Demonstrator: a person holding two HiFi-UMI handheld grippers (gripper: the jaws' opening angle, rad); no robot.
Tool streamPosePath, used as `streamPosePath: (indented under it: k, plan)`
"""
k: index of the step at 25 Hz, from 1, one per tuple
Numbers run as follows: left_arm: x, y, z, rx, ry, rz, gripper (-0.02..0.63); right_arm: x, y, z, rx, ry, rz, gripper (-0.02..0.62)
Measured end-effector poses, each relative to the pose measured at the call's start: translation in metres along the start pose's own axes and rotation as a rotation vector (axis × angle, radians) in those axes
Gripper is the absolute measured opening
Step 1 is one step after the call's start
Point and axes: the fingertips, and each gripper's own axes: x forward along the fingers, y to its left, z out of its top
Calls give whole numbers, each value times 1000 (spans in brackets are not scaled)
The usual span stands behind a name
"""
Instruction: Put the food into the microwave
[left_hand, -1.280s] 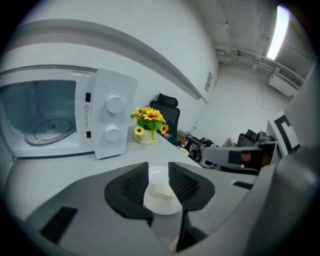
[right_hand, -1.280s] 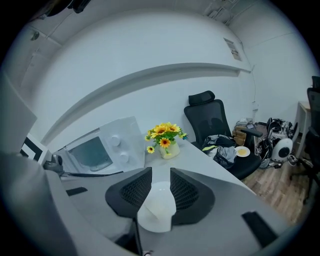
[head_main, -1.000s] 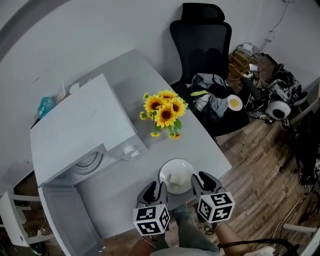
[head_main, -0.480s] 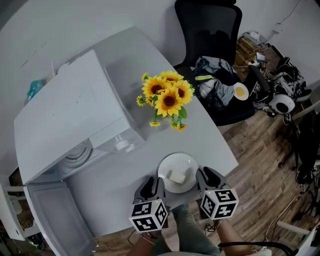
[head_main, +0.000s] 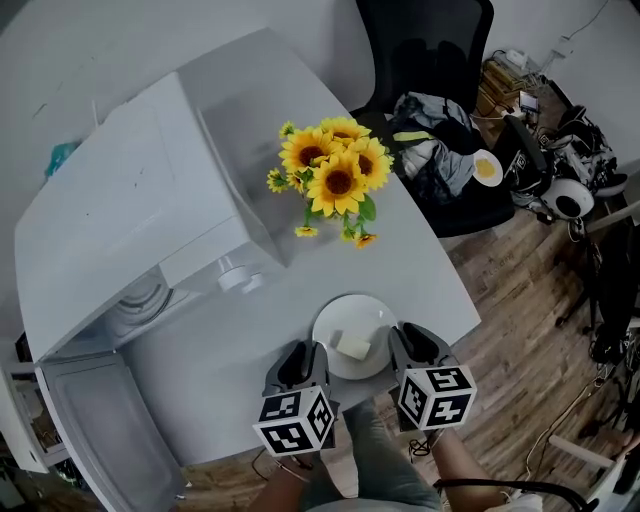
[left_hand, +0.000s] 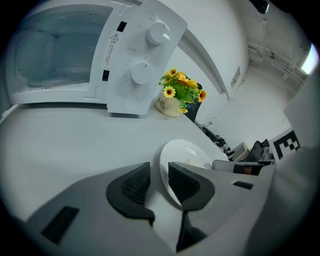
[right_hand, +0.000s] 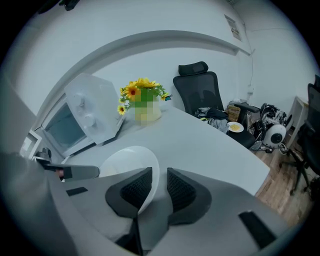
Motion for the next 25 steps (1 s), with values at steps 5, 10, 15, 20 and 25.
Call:
streamPosePath:
  k: [5,10,15,20,25]
  plan:
    - [4,-1,0,9,31,9,115,5,3,2,41,27,9,98]
    - [5,-1,0,-1,42,10,114,10,9,2,40,42,46,95]
    - [5,-1,1,-14,34,15,112,12,20,1,42,38,66,61]
    - [5,4,-1,-41,38,31,84,10,20,-2,60,33,71,58]
    - [3,7,-3,-65,54,20,78,9,23,-6,49,39,58,58]
